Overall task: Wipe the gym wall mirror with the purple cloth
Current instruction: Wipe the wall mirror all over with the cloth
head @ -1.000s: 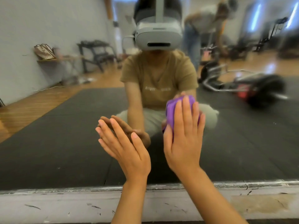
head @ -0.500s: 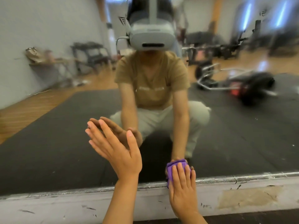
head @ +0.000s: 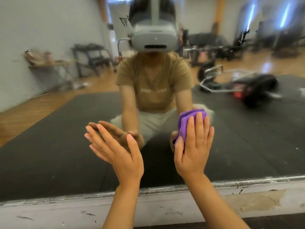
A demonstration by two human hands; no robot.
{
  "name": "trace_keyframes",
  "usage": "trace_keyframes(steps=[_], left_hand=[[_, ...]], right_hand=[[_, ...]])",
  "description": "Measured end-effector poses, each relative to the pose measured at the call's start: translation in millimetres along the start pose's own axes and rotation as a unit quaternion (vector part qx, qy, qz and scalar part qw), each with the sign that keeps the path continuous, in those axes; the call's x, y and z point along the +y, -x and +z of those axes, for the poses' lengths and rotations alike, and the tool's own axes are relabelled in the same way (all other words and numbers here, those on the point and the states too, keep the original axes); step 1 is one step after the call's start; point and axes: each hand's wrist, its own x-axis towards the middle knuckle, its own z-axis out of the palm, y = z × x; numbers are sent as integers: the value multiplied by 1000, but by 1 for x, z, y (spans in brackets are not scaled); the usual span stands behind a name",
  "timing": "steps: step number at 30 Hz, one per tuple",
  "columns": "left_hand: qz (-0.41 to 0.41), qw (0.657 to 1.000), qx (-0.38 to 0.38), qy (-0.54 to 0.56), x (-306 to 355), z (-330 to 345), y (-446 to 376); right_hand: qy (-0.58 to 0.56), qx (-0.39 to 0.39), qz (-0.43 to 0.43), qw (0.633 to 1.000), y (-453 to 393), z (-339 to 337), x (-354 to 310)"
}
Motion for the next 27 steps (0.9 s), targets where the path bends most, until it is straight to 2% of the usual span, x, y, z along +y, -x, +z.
trace_keyframes(steps=[2,6,10,12,16,22,25,27], left_hand=[[-2,1000,1,0,1,1,0],[-3,1000,1,0,8,3,3],[6,1000,-13,4,12,3,7],[-3,1000,-14,8,16,5,8],[-1,1000,-11,14,20,7,8],[1,1000,-6,8,21,8,9],[25,999,-23,-11,23,10,16],[35,999,-32,-18,22,10,20]], right_hand=[[5,-37,18,999,45,-3,7],[58,-171,14,984,143,-22,36],[87,-224,23,970,161,-26,45],[70,-211,34,974,151,-25,39],[6,-116,54,992,86,-17,20],[-3,5,32,999,-26,-12,12],[12,29,17,999,-12,-10,26],[1,13,47,999,24,-11,31]])
